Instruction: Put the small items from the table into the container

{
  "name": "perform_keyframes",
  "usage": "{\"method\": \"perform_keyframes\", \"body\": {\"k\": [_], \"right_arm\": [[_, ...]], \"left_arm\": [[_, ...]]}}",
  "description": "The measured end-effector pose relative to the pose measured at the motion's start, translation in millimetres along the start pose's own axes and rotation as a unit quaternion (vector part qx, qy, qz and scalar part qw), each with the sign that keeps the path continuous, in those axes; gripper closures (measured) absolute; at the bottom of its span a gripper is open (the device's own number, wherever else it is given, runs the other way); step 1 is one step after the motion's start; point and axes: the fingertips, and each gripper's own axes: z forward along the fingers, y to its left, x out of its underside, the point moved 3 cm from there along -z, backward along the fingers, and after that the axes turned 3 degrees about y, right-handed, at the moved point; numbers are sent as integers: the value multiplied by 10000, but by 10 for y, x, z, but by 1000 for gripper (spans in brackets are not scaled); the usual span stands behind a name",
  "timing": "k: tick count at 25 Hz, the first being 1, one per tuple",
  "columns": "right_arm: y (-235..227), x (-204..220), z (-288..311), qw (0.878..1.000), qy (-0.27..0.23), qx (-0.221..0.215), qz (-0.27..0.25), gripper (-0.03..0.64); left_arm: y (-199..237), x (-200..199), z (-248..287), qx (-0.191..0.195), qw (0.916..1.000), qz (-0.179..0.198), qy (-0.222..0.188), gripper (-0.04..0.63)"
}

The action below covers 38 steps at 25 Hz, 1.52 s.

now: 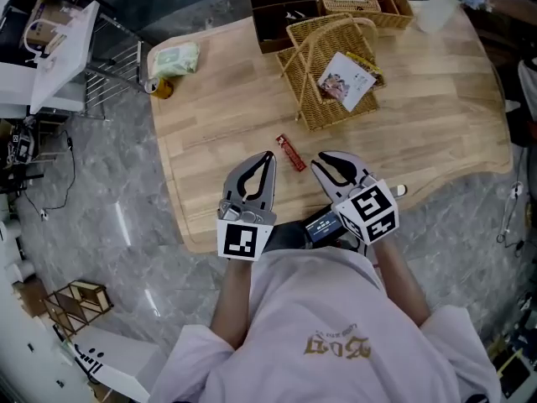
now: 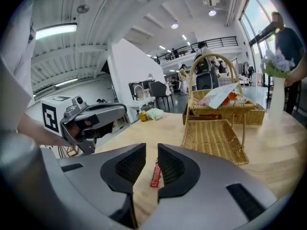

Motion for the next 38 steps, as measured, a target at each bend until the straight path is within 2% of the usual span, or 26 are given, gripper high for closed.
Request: {"method": "perform_keyframes", "body": {"k": [15, 19, 22, 25, 30, 34, 38], "right_arm": [[26, 667, 686, 9942, 1063, -102, 112, 517], [23, 842, 846, 9904, 1375, -96, 122, 515], [-5, 950, 970, 9868, 1609, -91, 157, 495], [-44, 1031, 1079, 9834, 1809, -55, 152, 488], [-55, 1113, 1229, 9773, 2116, 18, 104, 471], [-22, 1187, 1325, 9700, 2429, 26, -32, 440], [-58, 1243, 1374, 9645, 2615, 302, -214, 442]], "left_arm": [[70, 880, 113, 167, 9976, -183, 651, 603], [85, 1093, 144, 358, 9970, 75, 682, 603], [93, 1200, 166, 362, 9959, -187, 803, 603], [75, 1326, 210, 533, 9951, 48, 831, 603], [106, 1414, 265, 615, 9940, -8, 907, 603], [156, 1412, 319, 563, 9937, -213, 948, 601], [185, 1422, 374, 641, 9938, -111, 901, 603]]}}
